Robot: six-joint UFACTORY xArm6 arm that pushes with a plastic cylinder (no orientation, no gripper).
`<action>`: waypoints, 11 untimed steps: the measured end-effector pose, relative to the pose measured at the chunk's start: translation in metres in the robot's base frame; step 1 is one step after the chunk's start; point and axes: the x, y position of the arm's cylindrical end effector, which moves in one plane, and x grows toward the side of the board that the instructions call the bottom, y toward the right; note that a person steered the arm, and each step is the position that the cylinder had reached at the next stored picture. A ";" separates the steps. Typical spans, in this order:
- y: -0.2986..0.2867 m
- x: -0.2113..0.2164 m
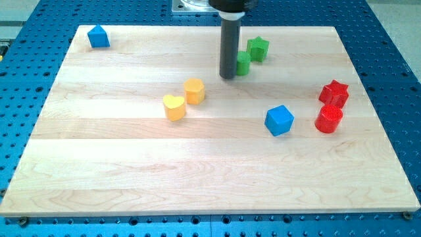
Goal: Move the heart in between the green star and triangle
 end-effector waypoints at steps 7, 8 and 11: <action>-0.105 0.010; -0.088 -0.020; -0.133 -0.070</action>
